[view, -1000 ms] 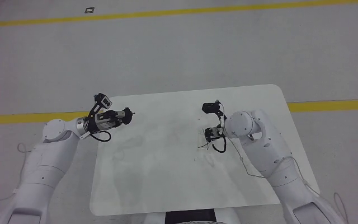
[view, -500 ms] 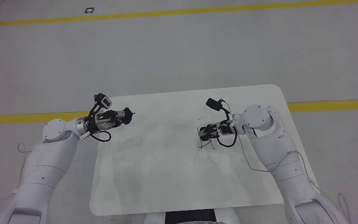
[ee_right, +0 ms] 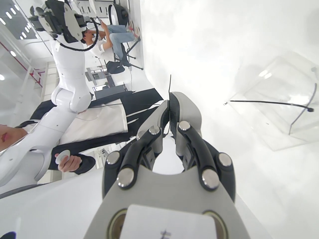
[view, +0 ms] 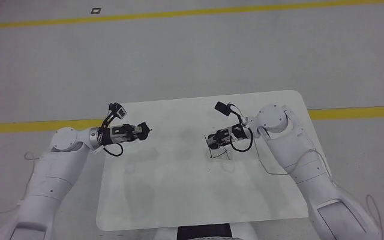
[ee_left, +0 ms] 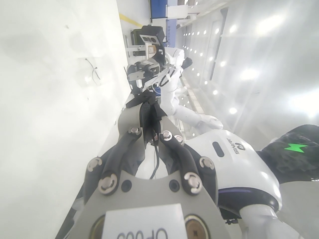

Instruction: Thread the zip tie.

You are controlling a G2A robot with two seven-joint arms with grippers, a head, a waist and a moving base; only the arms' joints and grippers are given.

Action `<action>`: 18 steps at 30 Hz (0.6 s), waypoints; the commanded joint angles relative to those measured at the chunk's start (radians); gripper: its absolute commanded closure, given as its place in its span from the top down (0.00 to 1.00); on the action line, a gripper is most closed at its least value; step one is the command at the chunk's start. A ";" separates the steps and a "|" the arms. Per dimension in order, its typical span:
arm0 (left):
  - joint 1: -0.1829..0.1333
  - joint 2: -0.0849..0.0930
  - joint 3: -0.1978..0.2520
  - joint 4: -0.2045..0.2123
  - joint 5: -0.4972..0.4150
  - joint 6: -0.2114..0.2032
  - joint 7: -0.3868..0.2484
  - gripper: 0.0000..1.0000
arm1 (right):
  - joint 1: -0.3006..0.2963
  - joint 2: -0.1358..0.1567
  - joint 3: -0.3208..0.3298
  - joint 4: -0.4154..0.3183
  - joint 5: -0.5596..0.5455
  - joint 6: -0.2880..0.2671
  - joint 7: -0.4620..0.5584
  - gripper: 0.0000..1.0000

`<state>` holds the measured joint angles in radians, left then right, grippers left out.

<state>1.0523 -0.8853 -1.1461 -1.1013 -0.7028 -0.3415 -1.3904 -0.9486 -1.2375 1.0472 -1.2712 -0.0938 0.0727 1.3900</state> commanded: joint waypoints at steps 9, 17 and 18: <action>-0.029 -0.023 0.000 -0.058 0.216 0.002 0.000 0.00 | 0.283 0.123 -0.436 0.093 0.355 -0.033 0.000 0.00; -0.028 -0.036 0.006 -0.084 0.236 0.002 0.000 0.00 | 0.381 0.159 -0.604 0.076 0.507 -0.069 0.000 0.00; -0.028 -0.036 0.006 -0.084 0.236 0.002 0.000 0.00 | 0.381 0.159 -0.604 0.076 0.507 -0.069 0.000 0.00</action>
<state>1.0242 -0.9217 -1.1399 -1.1852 -0.4672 -0.3400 -1.3900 -0.5669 -1.0786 0.4399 -1.1950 0.4145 0.0031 1.3900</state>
